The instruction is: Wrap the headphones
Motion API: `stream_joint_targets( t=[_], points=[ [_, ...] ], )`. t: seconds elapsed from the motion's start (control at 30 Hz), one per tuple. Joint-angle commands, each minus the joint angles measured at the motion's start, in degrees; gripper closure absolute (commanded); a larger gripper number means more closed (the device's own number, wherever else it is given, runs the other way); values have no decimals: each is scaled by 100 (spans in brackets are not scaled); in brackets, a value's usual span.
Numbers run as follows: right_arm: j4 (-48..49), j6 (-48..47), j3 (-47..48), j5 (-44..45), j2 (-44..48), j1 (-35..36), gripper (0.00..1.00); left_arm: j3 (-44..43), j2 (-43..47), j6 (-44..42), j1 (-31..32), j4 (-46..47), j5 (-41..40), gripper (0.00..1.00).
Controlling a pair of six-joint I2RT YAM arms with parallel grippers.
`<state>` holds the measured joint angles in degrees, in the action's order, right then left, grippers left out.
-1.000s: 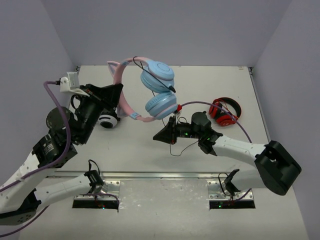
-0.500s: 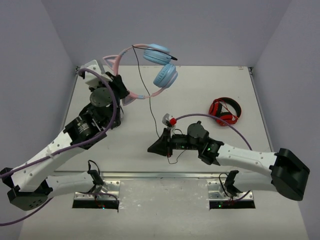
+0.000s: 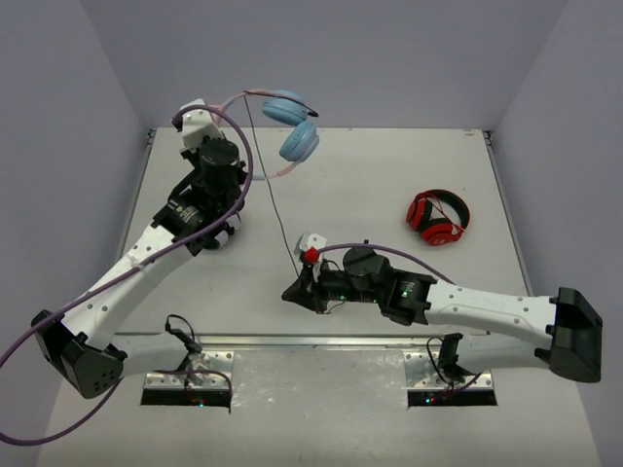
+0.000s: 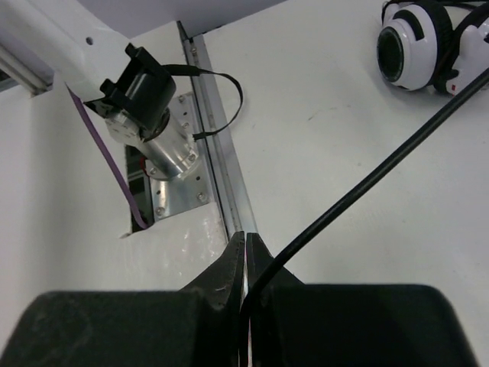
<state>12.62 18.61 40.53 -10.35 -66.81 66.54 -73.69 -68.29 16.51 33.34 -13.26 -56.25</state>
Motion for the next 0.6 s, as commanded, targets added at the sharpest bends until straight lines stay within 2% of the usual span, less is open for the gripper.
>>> stream_joint_targets(
  t=[0.0, 0.2, 0.37, 0.57],
  points=[
    [-768, -454, 525, 427, 27, 78, 99, 239, 245, 124, -170, 859, 271, 100],
    [-1567, -666, 868, 780, 168, 78, 99, 619, 264, 221, -495, 834, 561, 100],
    [-2088, -780, 1018, 1131, 264, 69, 99, 619, 141, 651, -1223, 535, 1353, 100],
    [-2431, -876, 1246, 1070, 361, 96, 99, 601, -114, 572, -1436, 517, 1617, 100]
  ],
)
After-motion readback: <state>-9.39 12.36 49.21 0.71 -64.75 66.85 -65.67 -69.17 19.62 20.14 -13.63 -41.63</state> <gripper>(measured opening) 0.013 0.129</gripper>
